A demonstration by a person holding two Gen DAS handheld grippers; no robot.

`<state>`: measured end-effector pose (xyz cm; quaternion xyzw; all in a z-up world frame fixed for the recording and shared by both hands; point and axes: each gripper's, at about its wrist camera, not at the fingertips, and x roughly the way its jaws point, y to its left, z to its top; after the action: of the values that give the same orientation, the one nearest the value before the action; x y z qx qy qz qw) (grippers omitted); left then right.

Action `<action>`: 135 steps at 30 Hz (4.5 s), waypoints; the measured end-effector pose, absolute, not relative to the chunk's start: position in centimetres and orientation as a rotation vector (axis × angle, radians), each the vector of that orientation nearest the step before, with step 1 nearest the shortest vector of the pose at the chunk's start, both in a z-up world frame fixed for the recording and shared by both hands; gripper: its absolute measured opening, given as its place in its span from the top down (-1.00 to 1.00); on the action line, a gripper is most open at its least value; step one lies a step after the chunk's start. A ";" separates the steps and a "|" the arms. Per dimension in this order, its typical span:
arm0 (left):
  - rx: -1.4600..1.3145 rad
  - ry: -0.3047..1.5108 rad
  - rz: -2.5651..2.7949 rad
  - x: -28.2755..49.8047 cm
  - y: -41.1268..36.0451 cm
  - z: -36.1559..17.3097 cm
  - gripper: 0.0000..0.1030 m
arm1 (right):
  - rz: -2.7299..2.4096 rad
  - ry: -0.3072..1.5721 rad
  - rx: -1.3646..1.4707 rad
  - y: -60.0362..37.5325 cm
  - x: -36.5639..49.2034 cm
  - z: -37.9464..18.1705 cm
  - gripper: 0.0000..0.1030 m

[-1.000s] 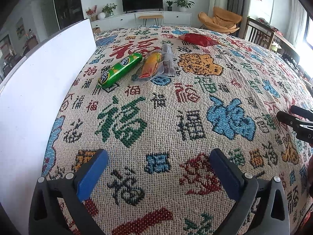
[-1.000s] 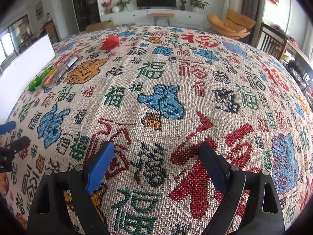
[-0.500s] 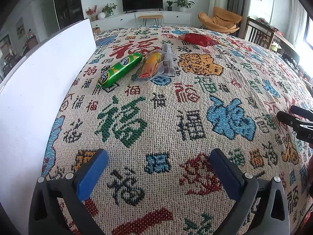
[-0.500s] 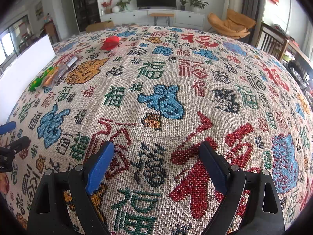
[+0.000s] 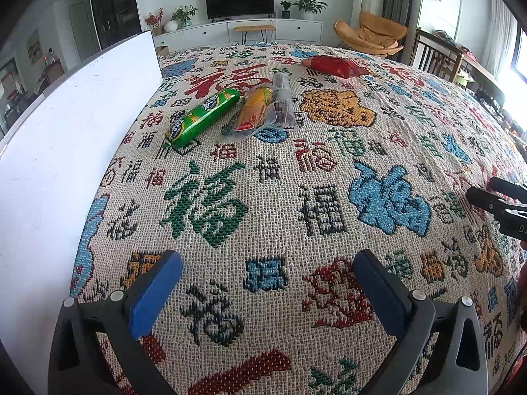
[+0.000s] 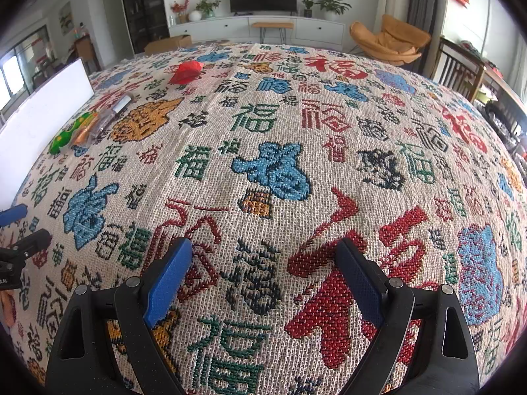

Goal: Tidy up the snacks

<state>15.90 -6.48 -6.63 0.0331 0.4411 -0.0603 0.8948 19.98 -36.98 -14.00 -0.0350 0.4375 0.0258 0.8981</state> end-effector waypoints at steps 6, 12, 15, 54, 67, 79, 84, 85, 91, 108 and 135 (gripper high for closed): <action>0.066 0.915 -0.127 15.9 -6.4 -6.7 -1.00 | 0.053 0.906 -0.072 -37.0 20.0 -14.0 -0.78; 0.073 1.016 -0.201 17.5 -6.2 -5.9 -0.99 | 0.052 0.906 -0.073 -37.0 20.0 -14.0 -0.78; 0.022 0.990 -0.226 19.9 -5.0 -2.9 -0.99 | 0.052 0.906 -0.072 -37.0 20.0 -14.0 -0.78; -0.070 0.935 -0.102 16.1 -2.1 -5.0 -0.57 | 0.045 0.908 -0.071 -36.9 20.0 -14.0 -0.78; 0.038 0.908 -0.064 16.2 -2.7 -6.5 -0.90 | 0.043 0.908 -0.071 -36.9 20.0 -14.0 -0.78; 0.036 0.916 -0.047 16.1 -2.6 -6.7 -0.99 | 0.041 0.909 -0.070 -37.0 20.0 -14.0 -0.78; 0.036 0.916 -0.047 16.1 -2.6 -6.7 -1.00 | 0.040 0.909 -0.070 -37.0 20.0 -14.0 -0.78; 0.036 0.916 -0.047 16.1 -2.6 -6.6 -1.00 | 0.040 0.909 -0.070 -37.0 20.0 -14.0 -0.78; 0.036 0.916 -0.047 16.1 -2.6 -6.6 -1.00 | 0.039 0.909 -0.070 -37.0 20.0 -14.0 -0.78; 0.036 0.916 -0.047 16.1 -2.6 -6.6 -1.00 | 0.037 0.910 -0.070 -37.0 20.0 -14.0 -0.78; 0.035 0.916 -0.047 16.1 -2.6 -6.6 -1.00 | 0.034 0.911 -0.069 -37.0 20.0 -14.0 -0.78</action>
<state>16.13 -2.63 -6.64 0.0171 0.4419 -0.0227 0.8966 19.97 -36.97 -14.04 -0.0334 0.4397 0.0164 0.8974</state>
